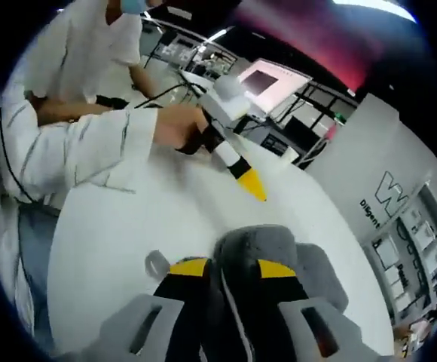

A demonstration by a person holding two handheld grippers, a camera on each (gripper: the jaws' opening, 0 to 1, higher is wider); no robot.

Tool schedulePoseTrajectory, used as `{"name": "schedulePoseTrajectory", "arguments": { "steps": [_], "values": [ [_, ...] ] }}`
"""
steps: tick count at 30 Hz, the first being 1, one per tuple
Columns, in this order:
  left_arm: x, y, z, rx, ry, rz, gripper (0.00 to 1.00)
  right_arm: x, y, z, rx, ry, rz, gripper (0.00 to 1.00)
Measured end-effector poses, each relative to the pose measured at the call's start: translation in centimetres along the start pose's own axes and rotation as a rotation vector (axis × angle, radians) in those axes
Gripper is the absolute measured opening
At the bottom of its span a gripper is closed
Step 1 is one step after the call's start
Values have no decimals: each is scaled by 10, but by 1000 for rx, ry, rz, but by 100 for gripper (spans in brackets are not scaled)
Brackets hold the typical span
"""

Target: Open the folded towel by lifting each exposed corner and separating the folded layers until the towel lies flat within the target outline without major curled edges

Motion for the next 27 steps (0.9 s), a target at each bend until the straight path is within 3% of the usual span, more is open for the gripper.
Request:
{"name": "schedulePoseTrajectory", "arguments": {
  "steps": [6, 14, 17, 24, 27],
  "values": [
    [0, 0, -1, 4, 8, 4, 99, 31, 4, -1, 112, -27, 68, 15],
    [-1, -2, -2, 1, 7, -5, 99, 56, 9, -4, 171, -10, 157, 10],
    [-2, -3, -1, -2, 5, -10, 99, 57, 9, -7, 214, -17, 163, 9],
    [-2, -3, -1, -7, 4, -10, 99, 59, 7, -7, 210, -26, 197, 0],
    [-2, -2, -1, -11, 3, -8, 99, 58, 8, -7, 287, -23, 198, 0]
  ]
}}
Point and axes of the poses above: the point that each gripper's makers call its tool centre point, and the gripper's own axes: x roughly forward along the fingers, z roughly to its left, y roughly out of its underside, the point moved 10 cm from there along -x, roughly backward along the fingers, and after that the axes turned 8 degrees about x, right-handed, at the moved point
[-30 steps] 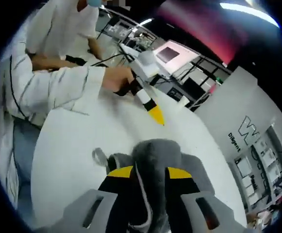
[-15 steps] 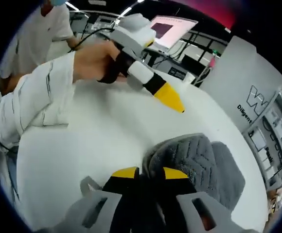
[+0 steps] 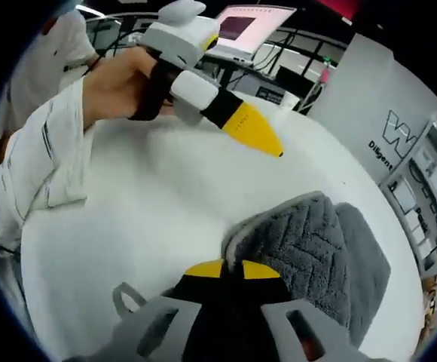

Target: Open the folded towel by lifting each exposed corner and separating the folded layers until the towel lies flat within the target outline without major curled edges

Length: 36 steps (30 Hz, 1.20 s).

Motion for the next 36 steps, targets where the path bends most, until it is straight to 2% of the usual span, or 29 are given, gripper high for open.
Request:
{"name": "schedulePoseTrajectory", "arguments": {
  "steps": [3, 11, 12, 15, 18, 20, 22, 26, 31, 36],
  "values": [
    [0, 0, 1, -3, -2, -2, 99, -2, 1, -5, 87, -37, -22, 0],
    [-1, 0, 0, 0, 0, -3, 99, -13, 1, -7, 132, -46, -79, 0],
    [-1, 0, 0, 0, -1, -3, 99, -15, 1, -7, 142, -50, -91, 0],
    [-1, 0, 1, -2, -2, -5, 99, -23, -2, -7, 243, -99, -163, 0],
    [-1, 0, 0, -1, -3, -5, 99, -29, -6, -18, 252, -59, -203, 0],
    [-1, 0, 0, 0, -2, -5, 99, -34, -8, -20, 283, -62, -241, 0],
    [-1, 0, 0, 2, -2, -5, 99, -43, -10, -24, 315, -62, -297, 0],
    [-1, 0, 0, 3, -3, -3, 99, -69, -12, -31, 343, 3, -403, 0],
    [-1, 1, -1, 5, -4, 2, 99, -98, -7, -39, 399, 54, -507, 0],
    [0, 1, -2, 11, 4, 5, 99, -122, 7, -48, 480, 115, -595, 0]
  ]
}}
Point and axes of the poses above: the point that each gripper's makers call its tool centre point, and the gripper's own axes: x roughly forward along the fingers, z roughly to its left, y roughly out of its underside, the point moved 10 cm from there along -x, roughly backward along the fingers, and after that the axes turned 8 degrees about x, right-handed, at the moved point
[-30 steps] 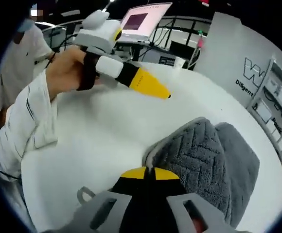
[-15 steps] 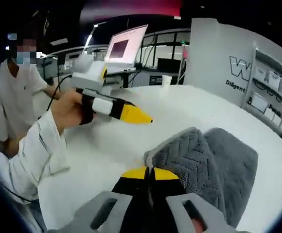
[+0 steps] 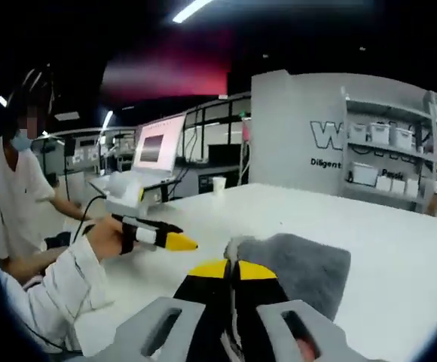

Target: Open the folded towel by lifting each exposed corner and separating the folded layers until the towel lies flat within the target outline without major curled edges

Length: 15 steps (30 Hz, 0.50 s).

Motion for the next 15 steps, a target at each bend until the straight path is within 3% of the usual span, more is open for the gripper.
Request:
{"name": "schedulePoseTrajectory", "arguments": {
  "steps": [15],
  "values": [
    [4, 1, -1, 16, -4, 26, 99, -47, 13, -45, 108, 159, -92, 0]
  ]
}}
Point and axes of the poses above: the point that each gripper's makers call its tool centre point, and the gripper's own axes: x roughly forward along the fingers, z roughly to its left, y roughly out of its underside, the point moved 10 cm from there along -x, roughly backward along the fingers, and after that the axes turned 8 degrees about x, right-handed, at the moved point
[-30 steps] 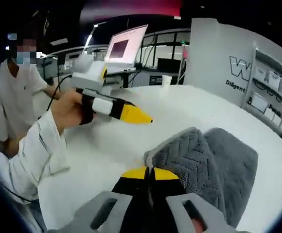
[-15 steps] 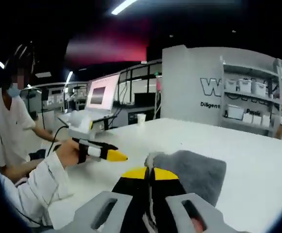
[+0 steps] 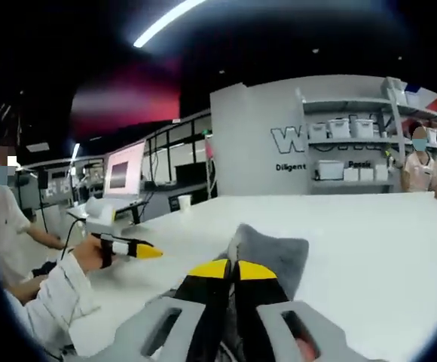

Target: Open the folded towel by lifting each exposed corner and separating the folded layers until the towel lies flat within the target outline without major curled edges

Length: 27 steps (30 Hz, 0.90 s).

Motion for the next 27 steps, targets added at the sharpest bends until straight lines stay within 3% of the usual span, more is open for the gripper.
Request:
{"name": "schedulePoseTrajectory", "arguments": {
  "steps": [11, 27],
  "values": [
    [1, 2, -2, 11, 2, 16, 99, -38, -1, -31, 40, 115, -62, 0],
    [2, 4, -5, 28, 3, 40, 99, -82, 14, -69, 64, 267, -57, 0]
  ]
}}
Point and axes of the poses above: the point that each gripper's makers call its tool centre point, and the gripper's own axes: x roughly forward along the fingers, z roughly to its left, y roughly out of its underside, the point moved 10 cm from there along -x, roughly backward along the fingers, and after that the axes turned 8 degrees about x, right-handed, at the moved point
